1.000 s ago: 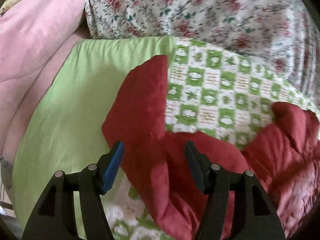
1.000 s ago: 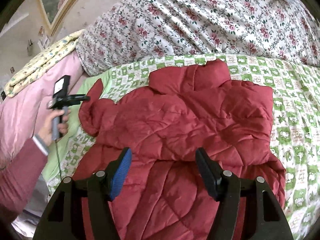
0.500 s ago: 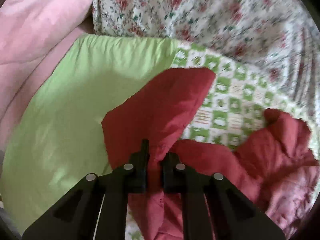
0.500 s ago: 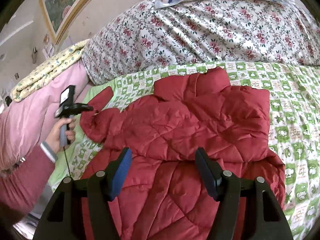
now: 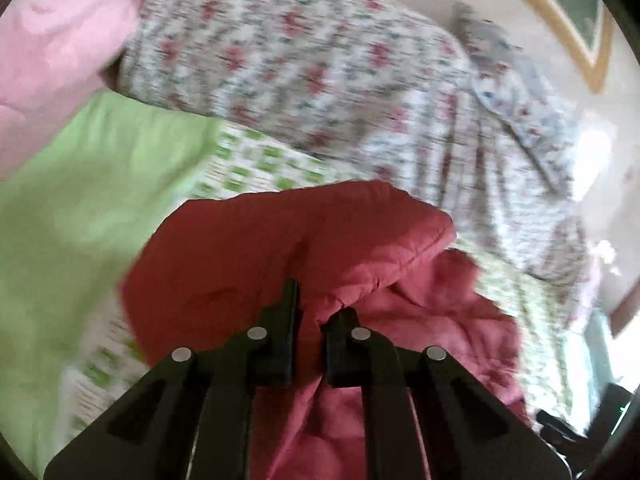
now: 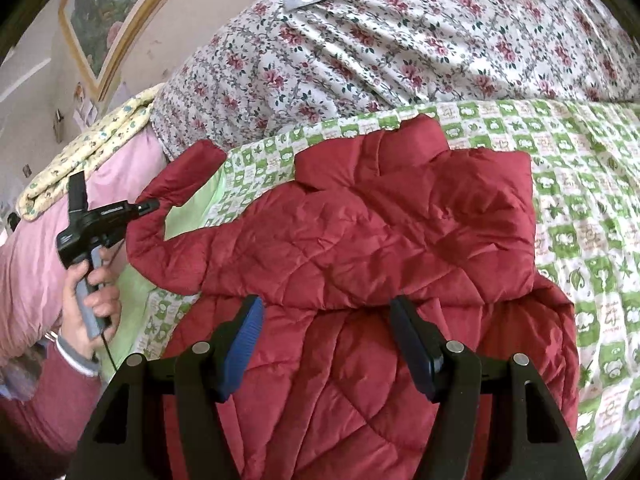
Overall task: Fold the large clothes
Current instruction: 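Grasp the other sleeve with the left gripper and fold it across the body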
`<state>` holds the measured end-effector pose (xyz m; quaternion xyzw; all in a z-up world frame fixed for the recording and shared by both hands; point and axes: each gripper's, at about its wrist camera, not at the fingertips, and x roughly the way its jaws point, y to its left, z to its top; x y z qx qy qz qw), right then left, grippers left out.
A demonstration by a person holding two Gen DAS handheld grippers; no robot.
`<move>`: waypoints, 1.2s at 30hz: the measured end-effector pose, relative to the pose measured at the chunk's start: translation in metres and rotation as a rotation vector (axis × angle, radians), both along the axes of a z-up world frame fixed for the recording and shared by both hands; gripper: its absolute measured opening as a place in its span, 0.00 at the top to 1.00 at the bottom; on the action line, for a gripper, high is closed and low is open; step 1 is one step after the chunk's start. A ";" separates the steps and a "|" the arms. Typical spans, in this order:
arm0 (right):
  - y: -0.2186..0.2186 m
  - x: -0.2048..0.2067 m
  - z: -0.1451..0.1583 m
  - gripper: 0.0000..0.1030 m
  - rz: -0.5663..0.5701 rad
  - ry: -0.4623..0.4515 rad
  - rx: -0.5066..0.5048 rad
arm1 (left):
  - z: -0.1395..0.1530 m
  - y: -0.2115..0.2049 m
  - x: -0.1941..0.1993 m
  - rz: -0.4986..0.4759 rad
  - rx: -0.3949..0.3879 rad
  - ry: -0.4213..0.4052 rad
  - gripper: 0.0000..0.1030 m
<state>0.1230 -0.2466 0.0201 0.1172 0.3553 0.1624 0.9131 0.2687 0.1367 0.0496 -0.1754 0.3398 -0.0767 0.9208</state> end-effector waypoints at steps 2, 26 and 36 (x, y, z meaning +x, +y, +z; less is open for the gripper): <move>-0.002 0.000 -0.002 0.34 -0.009 0.009 0.000 | -0.002 -0.022 -0.008 -0.043 -0.015 -0.008 0.93; -0.064 0.060 -0.033 0.33 -0.095 0.121 0.582 | -0.052 -0.179 -0.019 -0.302 -0.143 0.096 0.93; -0.069 0.090 -0.057 0.91 -0.142 0.198 0.626 | -0.066 -0.193 -0.020 -0.348 -0.038 0.140 0.89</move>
